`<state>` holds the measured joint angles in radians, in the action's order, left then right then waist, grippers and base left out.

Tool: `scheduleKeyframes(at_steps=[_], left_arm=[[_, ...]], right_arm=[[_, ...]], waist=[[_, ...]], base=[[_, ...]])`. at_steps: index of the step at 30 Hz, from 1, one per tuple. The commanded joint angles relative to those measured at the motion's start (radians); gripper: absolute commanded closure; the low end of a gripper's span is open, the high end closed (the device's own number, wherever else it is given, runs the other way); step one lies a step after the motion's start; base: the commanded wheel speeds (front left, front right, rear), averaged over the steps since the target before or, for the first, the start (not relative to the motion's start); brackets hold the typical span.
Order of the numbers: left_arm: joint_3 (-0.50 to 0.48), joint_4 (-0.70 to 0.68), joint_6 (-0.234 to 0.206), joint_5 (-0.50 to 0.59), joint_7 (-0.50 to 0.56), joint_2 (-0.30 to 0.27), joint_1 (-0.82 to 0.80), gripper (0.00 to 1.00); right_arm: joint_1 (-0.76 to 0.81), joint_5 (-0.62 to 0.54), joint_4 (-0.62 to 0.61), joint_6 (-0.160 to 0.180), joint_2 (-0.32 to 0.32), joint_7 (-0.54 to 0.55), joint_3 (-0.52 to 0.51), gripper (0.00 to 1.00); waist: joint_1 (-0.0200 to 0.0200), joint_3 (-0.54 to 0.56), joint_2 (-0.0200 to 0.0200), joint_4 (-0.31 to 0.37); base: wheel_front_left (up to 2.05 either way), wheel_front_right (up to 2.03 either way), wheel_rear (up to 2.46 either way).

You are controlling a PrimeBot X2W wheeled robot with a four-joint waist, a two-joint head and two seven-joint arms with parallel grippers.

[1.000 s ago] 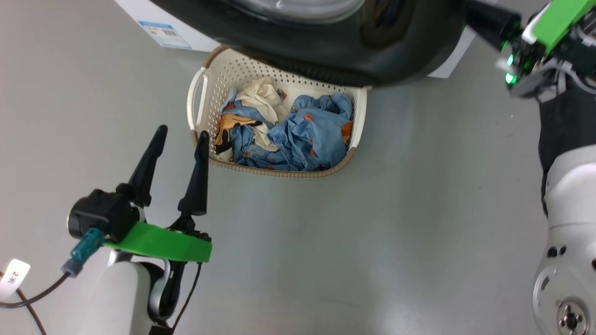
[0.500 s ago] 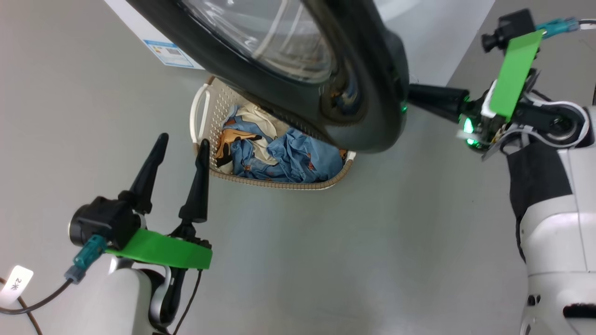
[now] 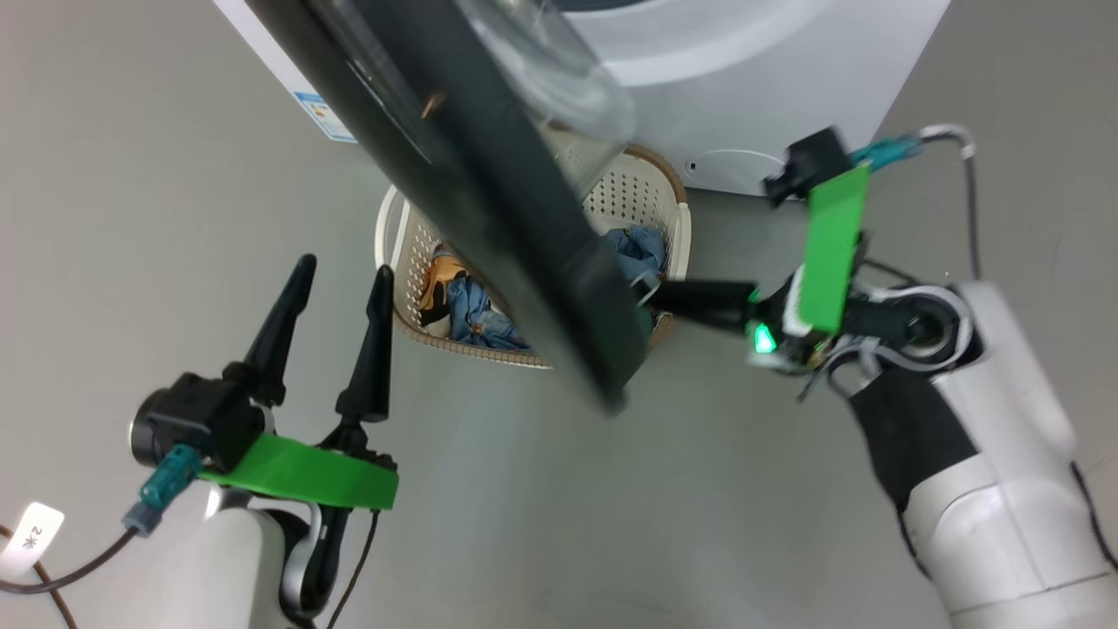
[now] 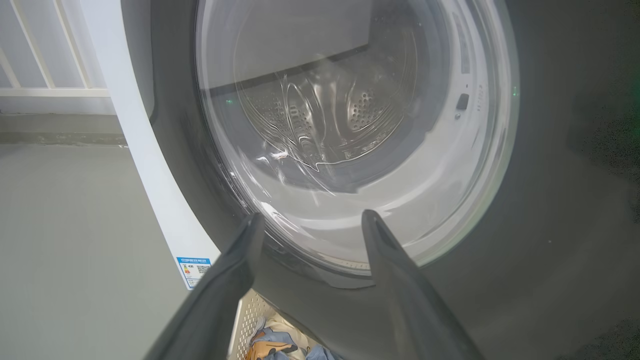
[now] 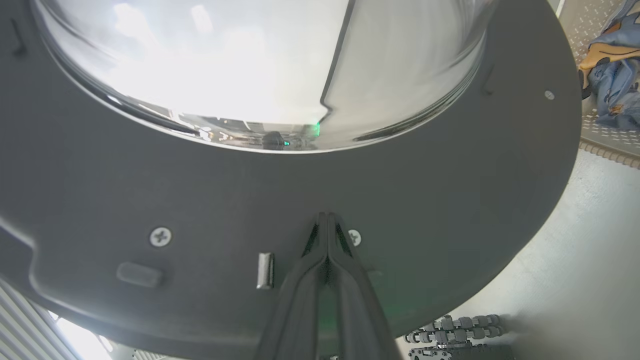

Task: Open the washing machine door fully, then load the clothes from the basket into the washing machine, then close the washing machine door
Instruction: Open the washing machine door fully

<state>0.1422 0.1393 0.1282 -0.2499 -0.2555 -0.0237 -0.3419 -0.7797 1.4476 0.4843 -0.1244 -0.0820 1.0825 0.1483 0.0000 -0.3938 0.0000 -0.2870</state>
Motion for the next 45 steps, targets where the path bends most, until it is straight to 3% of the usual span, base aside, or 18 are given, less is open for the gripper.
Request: scheduleKeyframes(at_steps=[1,10,19,45], left_arm=[[-0.034,-0.027,0.002,0.012,-0.006,-0.027,0.018,0.00],[-0.039,-0.024,0.002,0.015,-0.006,-0.027,0.025,0.00],[-0.042,-0.020,0.003,0.021,-0.006,-0.027,0.039,0.00],[-0.090,-0.012,0.003,0.038,-0.006,-0.059,0.133,0.00]], right_arm=[[0.025,0.025,-0.039,-0.006,0.032,-0.010,0.051,1.00],[0.054,0.093,-0.048,-0.006,0.032,-0.087,0.177,1.00],[0.080,0.115,-0.029,-0.006,0.032,-0.142,0.219,1.00],[0.260,0.161,-0.092,-0.006,-0.022,-0.322,0.057,1.00]], waist=[[0.0000,0.006,0.0000,-0.002],[0.0000,0.022,0.0000,0.000],[0.0000,0.053,0.0000,0.006],[0.0000,0.219,0.0000,0.103]], base=[[0.00,0.00,0.00],[0.00,0.00,0.00],[0.00,0.00,0.00],[0.00,0.00,0.00]])
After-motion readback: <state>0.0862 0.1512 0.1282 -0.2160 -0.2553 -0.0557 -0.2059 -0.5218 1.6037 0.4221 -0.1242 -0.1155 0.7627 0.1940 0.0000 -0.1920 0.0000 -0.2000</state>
